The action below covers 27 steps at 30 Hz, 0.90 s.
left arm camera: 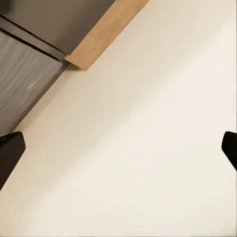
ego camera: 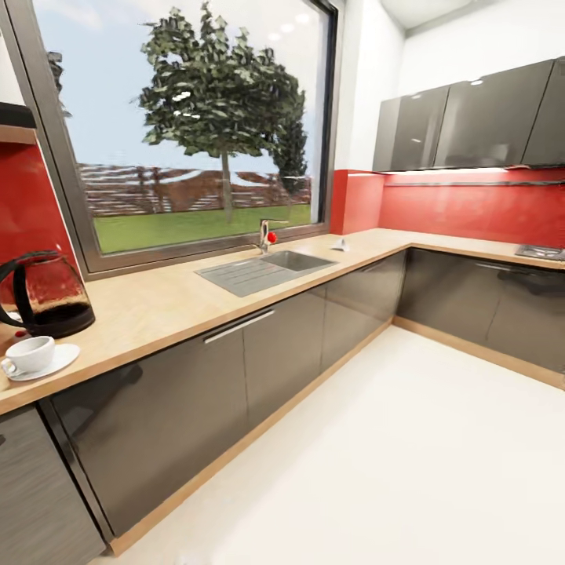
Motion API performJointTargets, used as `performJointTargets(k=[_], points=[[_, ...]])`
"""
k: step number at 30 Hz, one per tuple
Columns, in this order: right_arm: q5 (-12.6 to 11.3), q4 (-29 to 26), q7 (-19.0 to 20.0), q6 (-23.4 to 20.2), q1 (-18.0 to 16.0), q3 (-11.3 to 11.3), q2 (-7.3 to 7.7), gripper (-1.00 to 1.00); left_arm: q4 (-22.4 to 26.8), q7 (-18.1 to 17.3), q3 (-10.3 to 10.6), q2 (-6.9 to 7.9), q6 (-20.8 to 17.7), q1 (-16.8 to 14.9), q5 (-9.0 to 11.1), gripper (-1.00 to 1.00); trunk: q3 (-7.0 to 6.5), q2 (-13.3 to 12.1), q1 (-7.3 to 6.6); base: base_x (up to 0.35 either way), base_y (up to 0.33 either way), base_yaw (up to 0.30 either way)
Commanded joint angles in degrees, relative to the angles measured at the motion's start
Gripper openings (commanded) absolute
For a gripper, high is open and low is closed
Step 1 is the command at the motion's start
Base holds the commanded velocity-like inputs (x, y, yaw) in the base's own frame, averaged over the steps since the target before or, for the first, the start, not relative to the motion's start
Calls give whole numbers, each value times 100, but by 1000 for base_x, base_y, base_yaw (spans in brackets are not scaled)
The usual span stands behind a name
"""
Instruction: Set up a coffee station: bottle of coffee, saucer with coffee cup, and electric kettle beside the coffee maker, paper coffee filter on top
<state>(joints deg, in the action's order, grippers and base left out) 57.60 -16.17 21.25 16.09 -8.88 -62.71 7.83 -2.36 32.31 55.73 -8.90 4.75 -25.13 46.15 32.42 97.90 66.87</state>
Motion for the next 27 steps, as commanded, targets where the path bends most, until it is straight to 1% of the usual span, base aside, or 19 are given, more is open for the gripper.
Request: performJointTargets(k=[1, 3, 4, 6, 10, 14, 15, 16, 19, 22, 27], points=[[62, -105, 34, 22, -129, -1, -10, 100, -19, -24, 44, -3, 67, 13, 60, 100, 7, 3, -1, 0, 0, -194], [69, -259, 36, 19, -346, 194, -10, 100, -21, -43, 43, 3, 110, 31, 65, 100, 7, 3, -1, 0, 0, -225], [65, -319, 37, 20, -455, 349, -1, 100, -24, -51, 43, 20, 125, 37, 67, 100, 7, 3, -1, 0, 0, -253], [52, -378, 30, 30, -558, 501, 11, 100, -26, -69, 43, 77, 138, 75, 69, 100, 7, 3, -1, 0, 0, -265], [35, -554, 29, 26, -578, 528, 21, 100, -27, -76, 43, 94, 140, 188, 69, 100, 7, 3, -1, 0, 0, -254], [32, -562, 29, 26, -579, 531, 2, 100, -24, -105, 38, 111, 141, 232, 87, 100, 7, 3, -1, 87, 66, -57], [32, -564, 29, 26, -579, 528, 1, 100, -26, -128, 36, 113, 141, 235, 114, 100, 7, 3, -1, 224, 158, -12], [32, -567, 29, 26, -579, 525, 1, 100, -27, -163, 35, 115, 137, 247, 198, 100, 7, 3, -1, 273, 142, -5], [32, -567, 29, 26, -579, 521, 12, 100, -27, -274, 34, 116, 133, 265, 327, 100, 7, 3, -1, 306, 110, -2], [32, -569, 29, 26, -579, 515, 10, 100, -28, -342, 34, 116, 131, 271, 373, 100, 7, 3, -1, 329, 36, 0], [32, -571, 29, 26, -579, 508, 32, 100, -28, -364, 34, 112, 119, 272, 379, 100, 7, 3, -1, 328, 0, 0]])
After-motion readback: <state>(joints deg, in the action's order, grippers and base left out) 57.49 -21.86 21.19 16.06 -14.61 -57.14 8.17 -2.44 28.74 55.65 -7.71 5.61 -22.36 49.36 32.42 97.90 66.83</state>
